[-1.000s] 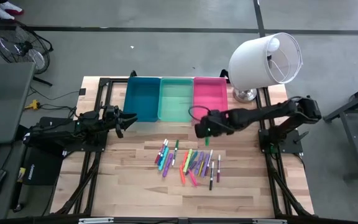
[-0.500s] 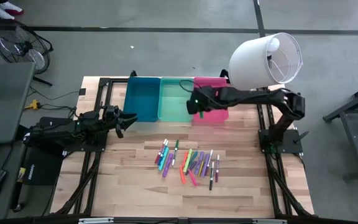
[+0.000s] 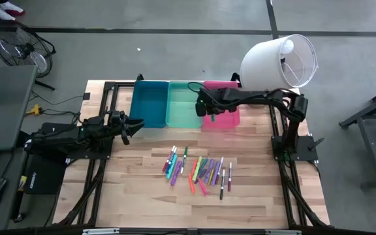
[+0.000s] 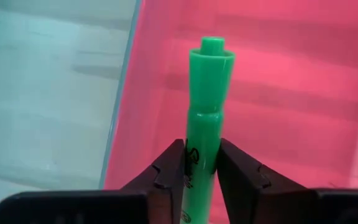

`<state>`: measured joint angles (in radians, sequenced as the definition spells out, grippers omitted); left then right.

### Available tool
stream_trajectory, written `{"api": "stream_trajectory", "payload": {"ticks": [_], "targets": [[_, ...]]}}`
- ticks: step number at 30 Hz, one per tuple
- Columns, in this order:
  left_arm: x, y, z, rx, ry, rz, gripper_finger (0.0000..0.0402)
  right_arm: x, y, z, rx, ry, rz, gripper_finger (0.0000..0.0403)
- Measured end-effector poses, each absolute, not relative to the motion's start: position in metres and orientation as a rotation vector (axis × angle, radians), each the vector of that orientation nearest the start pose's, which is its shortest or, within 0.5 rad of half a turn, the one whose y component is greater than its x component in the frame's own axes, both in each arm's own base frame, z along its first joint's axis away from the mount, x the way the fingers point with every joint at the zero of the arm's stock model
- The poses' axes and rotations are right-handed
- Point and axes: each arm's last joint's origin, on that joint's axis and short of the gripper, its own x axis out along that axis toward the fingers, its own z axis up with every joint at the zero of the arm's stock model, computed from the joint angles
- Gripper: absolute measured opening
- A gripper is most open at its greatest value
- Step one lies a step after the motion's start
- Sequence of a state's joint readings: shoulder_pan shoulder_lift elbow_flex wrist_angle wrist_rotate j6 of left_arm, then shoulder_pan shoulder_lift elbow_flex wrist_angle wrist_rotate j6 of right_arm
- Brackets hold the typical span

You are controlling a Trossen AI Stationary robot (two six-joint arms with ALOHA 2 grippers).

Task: Pick & Place Markers
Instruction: Put the green highlighter pen into the pink bin, then put the right purple highlighter pen into the pink bin

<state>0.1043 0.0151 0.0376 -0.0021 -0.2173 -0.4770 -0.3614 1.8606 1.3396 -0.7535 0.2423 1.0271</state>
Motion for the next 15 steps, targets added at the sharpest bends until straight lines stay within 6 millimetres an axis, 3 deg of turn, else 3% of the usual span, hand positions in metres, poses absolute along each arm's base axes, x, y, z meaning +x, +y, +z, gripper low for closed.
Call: {"api": "stream_trajectory", "payload": {"ticks": [8, 15], "targets": [[0.0945, 0.0162, 0.1748, -0.474, -0.096, 0.311, 0.0147, 0.3400, -0.1355, 0.1949, 0.918, 0.918, -1.120, 0.0104], [0.0945, 0.0162, 0.1749, -0.474, -0.096, 0.311, 0.0147, 0.3403, -0.1352, 0.1959, 0.905, 0.904, -1.130, 0.0152]]}}
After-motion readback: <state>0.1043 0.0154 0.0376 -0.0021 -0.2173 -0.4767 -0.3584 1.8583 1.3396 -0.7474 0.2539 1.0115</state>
